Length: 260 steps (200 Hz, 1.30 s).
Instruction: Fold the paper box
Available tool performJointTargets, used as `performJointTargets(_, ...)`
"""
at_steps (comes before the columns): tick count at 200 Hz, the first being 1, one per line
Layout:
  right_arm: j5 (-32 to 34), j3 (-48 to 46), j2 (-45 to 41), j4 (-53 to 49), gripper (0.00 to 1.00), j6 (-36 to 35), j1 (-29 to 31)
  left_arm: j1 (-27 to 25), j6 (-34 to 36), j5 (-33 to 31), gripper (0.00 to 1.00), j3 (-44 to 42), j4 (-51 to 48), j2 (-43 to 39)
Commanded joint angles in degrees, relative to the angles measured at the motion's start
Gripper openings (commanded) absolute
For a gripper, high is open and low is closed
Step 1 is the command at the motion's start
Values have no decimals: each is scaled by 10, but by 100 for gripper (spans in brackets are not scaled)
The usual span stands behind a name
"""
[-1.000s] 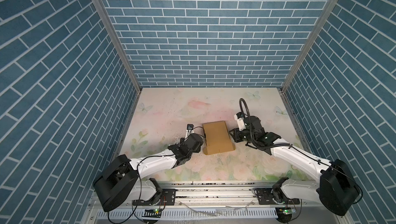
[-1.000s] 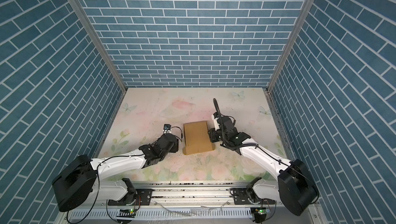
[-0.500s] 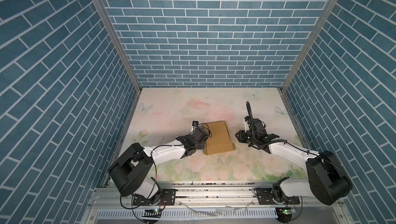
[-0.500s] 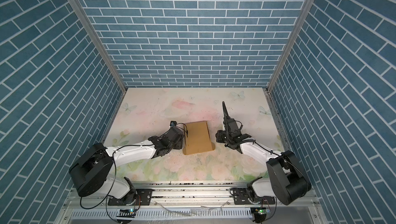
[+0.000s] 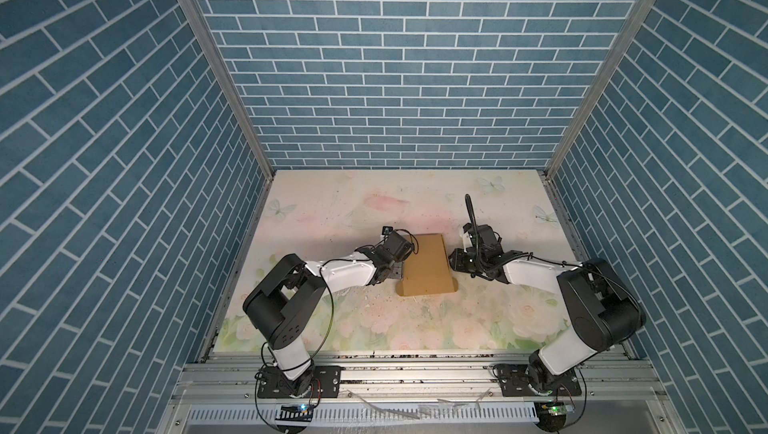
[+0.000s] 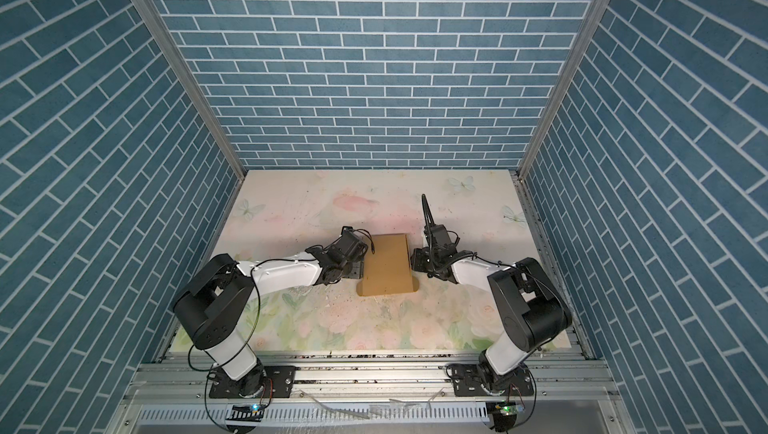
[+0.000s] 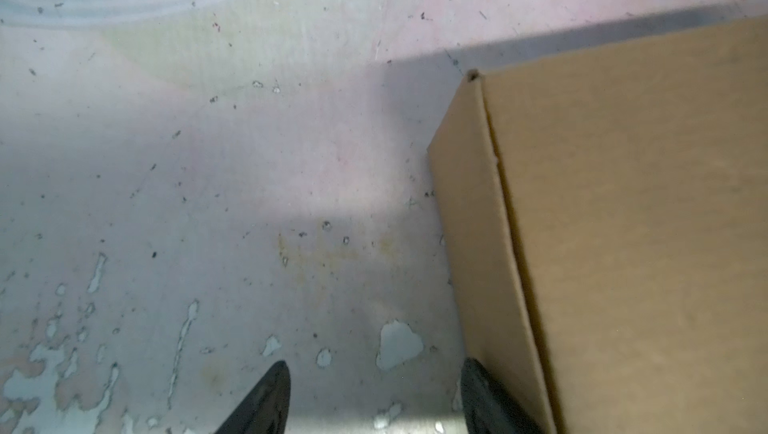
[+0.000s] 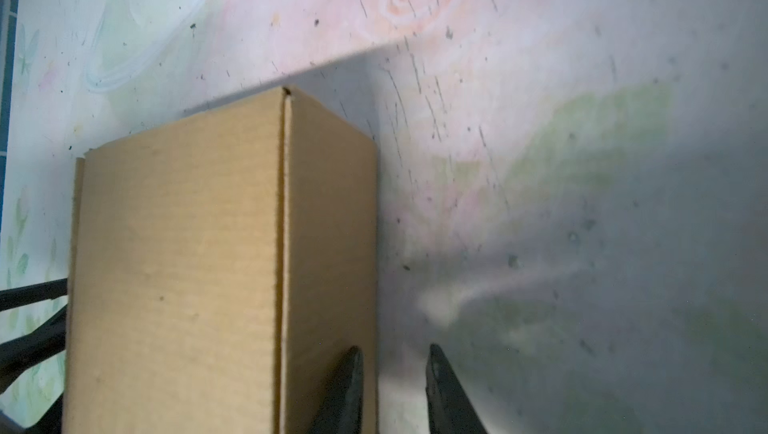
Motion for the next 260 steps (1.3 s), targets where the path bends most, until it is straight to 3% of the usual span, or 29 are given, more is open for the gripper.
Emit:
performJointTargets(1,-19,41,32,18,28,10,-1,19,16,19,67,33,-11,28)
performJointTargets(75,-5,205,158,-12,28,-8,-11,97,46,52,67,140,-16,120)
performJointTargets(100,17,231,165,-32,31,-19,-25,118,50,58,68,167,-37,127)
performJointTargets(154,37,121,50,-17,42,-19,-48,130,23,70,69,103,-51,51)
performJointTargets(205,-3,5,-73,5,44,19,-47,127,-54,134,69,-9,-11,-68)
performJointTargets(260,-57,-24,-81,45,48,45,-25,95,-124,171,69,-66,48,-124)
